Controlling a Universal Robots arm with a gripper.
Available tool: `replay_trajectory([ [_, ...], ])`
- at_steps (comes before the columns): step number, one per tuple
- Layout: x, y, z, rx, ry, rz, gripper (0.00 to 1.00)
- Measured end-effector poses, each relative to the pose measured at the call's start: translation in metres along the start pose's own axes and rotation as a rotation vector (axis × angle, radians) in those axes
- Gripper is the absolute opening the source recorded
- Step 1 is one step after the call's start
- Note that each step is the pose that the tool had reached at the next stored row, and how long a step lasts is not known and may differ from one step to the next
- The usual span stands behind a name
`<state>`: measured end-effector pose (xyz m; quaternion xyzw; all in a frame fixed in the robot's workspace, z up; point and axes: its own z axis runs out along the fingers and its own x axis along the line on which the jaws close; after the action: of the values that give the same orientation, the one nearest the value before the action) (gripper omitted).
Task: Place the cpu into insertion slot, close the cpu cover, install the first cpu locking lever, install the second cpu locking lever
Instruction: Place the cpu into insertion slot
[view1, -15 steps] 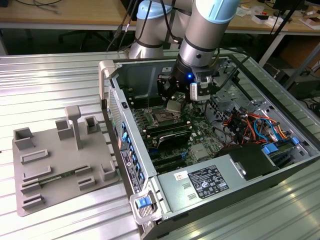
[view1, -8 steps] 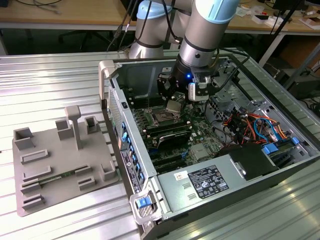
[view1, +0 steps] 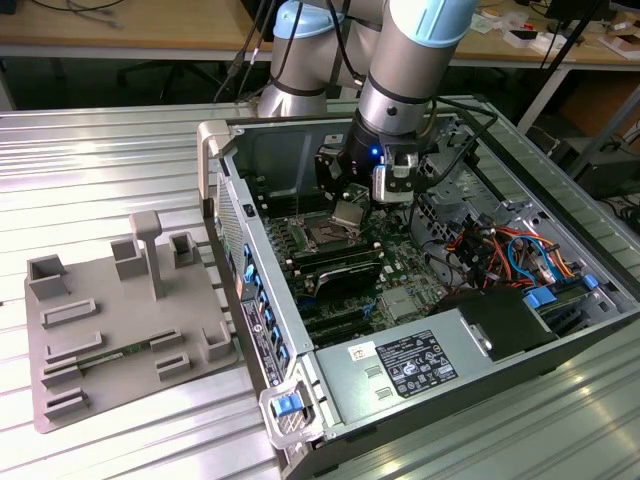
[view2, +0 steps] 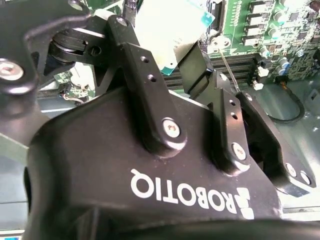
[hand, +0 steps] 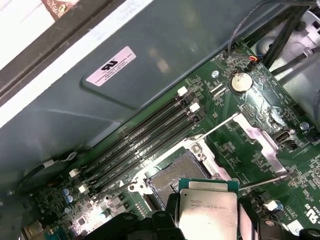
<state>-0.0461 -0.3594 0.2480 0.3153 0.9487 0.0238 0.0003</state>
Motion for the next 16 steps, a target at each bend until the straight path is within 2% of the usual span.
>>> replay_trajectory([
  [10, 0.0, 0.0, 0.0006, 0.0023, -0.0064, 0.085, 0.55],
  [16, 0.0, -0.0001, 0.0009, 0.0032, -0.0092, 0.121, 0.55],
])
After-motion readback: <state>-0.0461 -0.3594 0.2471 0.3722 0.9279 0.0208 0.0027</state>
